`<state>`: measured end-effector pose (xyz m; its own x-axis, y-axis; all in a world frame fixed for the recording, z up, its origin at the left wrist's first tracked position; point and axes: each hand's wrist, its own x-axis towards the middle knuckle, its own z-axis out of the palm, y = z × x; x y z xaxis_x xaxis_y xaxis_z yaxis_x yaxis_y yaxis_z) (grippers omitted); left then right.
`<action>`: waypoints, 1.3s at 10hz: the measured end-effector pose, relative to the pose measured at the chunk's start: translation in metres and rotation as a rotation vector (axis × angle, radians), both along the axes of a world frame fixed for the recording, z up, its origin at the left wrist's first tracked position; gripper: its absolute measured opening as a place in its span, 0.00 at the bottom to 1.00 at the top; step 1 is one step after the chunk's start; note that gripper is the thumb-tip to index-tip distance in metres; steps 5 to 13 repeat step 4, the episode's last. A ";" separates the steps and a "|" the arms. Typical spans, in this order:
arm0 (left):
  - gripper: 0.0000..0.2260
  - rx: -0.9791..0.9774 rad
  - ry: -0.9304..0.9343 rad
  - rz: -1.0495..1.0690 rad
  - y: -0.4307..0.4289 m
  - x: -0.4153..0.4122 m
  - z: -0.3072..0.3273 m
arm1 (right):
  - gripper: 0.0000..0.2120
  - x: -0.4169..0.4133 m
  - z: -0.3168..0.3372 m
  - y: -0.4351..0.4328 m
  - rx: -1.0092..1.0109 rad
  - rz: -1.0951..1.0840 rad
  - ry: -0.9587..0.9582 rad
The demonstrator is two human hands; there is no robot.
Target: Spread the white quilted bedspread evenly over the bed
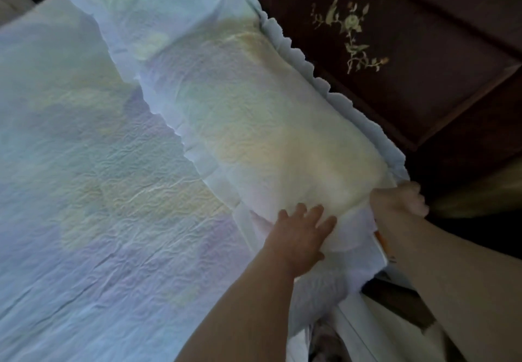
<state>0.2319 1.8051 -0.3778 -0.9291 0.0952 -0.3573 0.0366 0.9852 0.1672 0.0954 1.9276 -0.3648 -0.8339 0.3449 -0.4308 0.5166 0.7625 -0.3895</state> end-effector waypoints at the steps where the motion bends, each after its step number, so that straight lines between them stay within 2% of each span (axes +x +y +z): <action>1: 0.43 0.015 -0.560 0.232 -0.004 0.016 -0.008 | 0.35 0.005 -0.001 -0.020 0.106 0.649 0.016; 2: 0.29 0.089 -0.803 0.231 -0.018 0.018 -0.002 | 0.28 0.017 -0.012 -0.050 0.121 1.205 -0.357; 3: 0.19 0.165 -0.553 0.410 -0.042 0.014 0.008 | 0.19 0.028 -0.005 -0.072 0.221 1.109 -0.157; 4: 0.15 0.073 -0.374 0.483 -0.064 0.012 0.022 | 0.19 0.040 0.008 -0.091 0.226 1.155 0.014; 13: 0.15 0.073 -0.374 0.483 -0.064 0.012 0.022 | 0.19 0.040 0.008 -0.091 0.226 1.155 0.014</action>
